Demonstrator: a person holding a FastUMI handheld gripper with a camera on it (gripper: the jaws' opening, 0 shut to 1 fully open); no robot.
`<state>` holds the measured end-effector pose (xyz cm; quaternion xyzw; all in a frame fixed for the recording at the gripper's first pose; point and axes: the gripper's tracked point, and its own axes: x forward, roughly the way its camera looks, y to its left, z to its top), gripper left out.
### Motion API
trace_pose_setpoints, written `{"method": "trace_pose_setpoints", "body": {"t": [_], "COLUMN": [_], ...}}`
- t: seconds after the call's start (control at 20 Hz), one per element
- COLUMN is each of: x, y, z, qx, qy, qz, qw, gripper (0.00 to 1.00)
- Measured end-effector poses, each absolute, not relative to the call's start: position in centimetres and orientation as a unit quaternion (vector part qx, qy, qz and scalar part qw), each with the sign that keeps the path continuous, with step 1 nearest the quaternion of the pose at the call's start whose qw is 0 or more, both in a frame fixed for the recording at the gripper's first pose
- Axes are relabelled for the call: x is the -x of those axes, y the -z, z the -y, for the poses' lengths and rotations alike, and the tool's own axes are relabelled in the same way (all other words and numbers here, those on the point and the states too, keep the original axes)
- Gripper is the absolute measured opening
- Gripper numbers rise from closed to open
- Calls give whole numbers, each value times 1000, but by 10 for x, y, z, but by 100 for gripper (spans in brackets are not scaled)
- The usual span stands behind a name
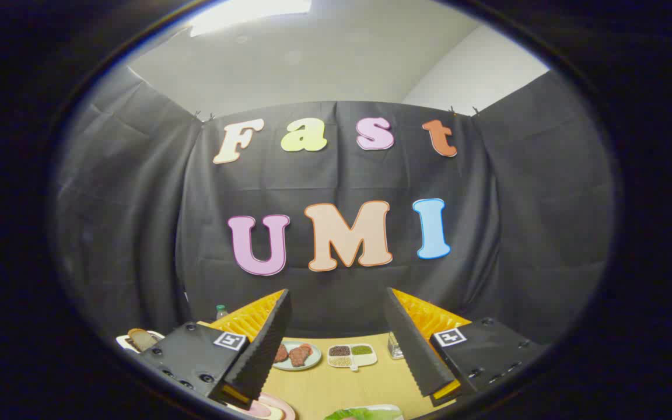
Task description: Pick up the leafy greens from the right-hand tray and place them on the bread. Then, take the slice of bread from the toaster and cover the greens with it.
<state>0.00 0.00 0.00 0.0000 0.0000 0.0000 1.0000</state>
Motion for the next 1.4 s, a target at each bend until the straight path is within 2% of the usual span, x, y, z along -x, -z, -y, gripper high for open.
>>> {"method": "trace_pose_setpoints", "body": {"t": [1.4], "x": [-11], "y": [4], "z": [28], "qx": [14], "qy": [-15], "qz": [-6], "qw": [1000], "gripper": [100]}}
